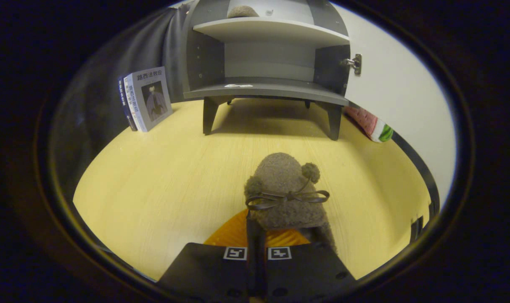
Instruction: Open the shoe cabinet door, grab the shoes and put them into the shoe cabinet, then close the shoe cabinet door.
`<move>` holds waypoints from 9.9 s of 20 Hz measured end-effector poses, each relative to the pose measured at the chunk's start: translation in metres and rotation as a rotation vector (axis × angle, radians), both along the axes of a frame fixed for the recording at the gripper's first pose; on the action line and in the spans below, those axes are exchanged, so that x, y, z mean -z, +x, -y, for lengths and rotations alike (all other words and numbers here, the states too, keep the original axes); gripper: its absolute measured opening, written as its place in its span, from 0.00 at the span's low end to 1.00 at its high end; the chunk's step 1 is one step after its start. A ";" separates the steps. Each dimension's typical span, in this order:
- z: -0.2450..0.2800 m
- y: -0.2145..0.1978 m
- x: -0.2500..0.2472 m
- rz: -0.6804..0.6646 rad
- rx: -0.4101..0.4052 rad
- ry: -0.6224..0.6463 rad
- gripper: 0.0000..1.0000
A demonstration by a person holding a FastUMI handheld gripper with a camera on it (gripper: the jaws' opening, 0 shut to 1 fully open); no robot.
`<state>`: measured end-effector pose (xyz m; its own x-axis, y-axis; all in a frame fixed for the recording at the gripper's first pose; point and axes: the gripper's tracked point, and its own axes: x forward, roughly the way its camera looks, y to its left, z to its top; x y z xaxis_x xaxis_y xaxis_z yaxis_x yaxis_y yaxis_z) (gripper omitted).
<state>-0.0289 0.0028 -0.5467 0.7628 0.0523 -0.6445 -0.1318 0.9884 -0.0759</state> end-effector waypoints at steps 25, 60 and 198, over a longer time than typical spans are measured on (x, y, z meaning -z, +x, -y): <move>-0.033 0.059 -0.324 0.291 0.040 -0.015 0.03; 0.006 0.413 -0.337 0.217 -0.003 -0.019 0.03; -0.076 0.101 -0.525 0.674 -0.071 0.197 0.97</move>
<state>0.0718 0.0785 -0.0214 0.9829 0.1841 -0.0057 -0.1840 0.9828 0.0159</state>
